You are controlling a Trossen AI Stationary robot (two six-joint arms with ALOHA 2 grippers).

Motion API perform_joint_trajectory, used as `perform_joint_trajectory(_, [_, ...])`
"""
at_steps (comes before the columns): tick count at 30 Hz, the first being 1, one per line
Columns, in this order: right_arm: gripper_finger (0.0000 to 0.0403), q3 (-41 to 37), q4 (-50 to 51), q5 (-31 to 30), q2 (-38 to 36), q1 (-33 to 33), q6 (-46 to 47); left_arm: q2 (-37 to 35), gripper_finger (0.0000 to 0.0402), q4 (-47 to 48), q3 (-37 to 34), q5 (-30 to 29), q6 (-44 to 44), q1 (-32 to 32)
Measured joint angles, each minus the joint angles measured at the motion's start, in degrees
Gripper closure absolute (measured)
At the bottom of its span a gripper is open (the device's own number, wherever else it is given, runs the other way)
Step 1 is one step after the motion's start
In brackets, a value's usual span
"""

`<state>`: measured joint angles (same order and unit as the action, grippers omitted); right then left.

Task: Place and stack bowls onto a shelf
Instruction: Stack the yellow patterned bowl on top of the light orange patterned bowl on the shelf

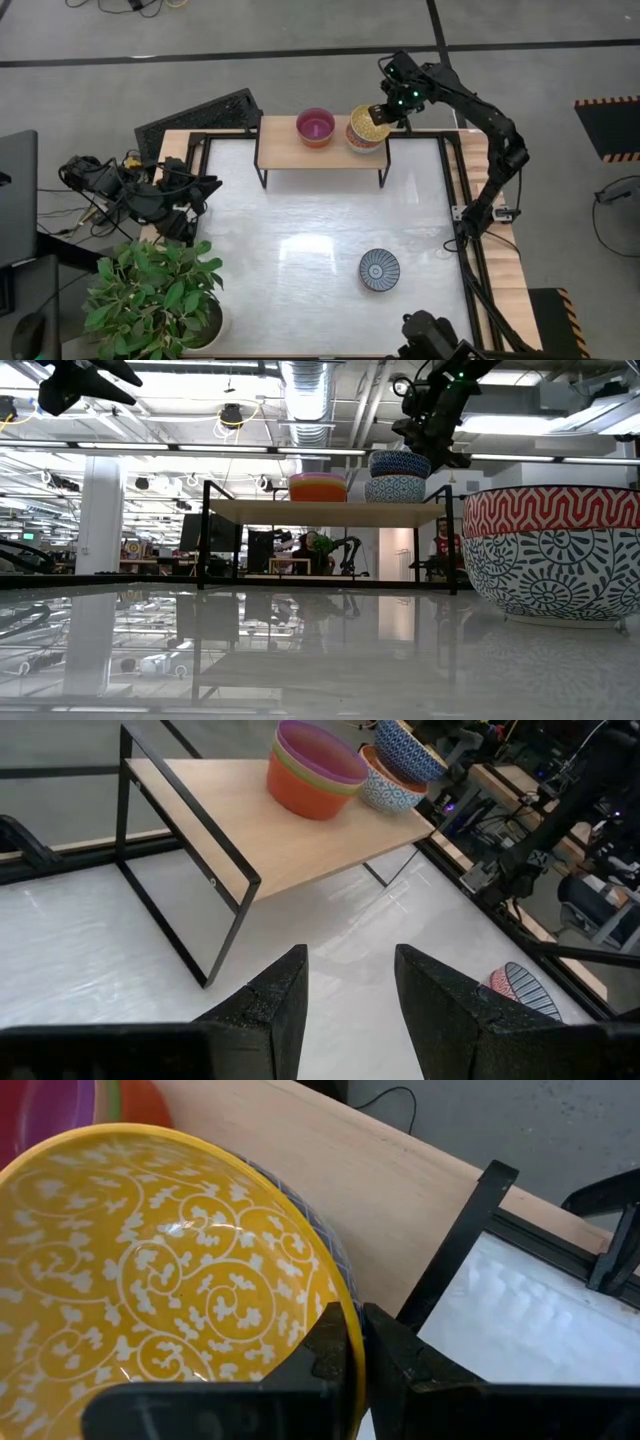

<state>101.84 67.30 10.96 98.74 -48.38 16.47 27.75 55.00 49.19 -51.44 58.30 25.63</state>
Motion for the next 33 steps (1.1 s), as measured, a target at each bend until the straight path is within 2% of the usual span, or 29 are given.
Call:
perform_joint_trajectory(19, [0.0364,0.0,0.0,0.0,0.0,0.0,0.1,0.0,0.0266,0.0,0.0,0.0,0.0,0.0])
perform_joint_trajectory(25, [0.0341,0.0,-0.7,0.0,0.0,0.4,0.1,0.0,0.0266,0.0,0.0,0.0,0.0,0.0])
perform_joint_trajectory(33, [0.0335,0.0,-1.9,-0.2,-0.1,0.4,0.1,0.0,0.0266,0.1,0.0,0.0,0.0,0.0])
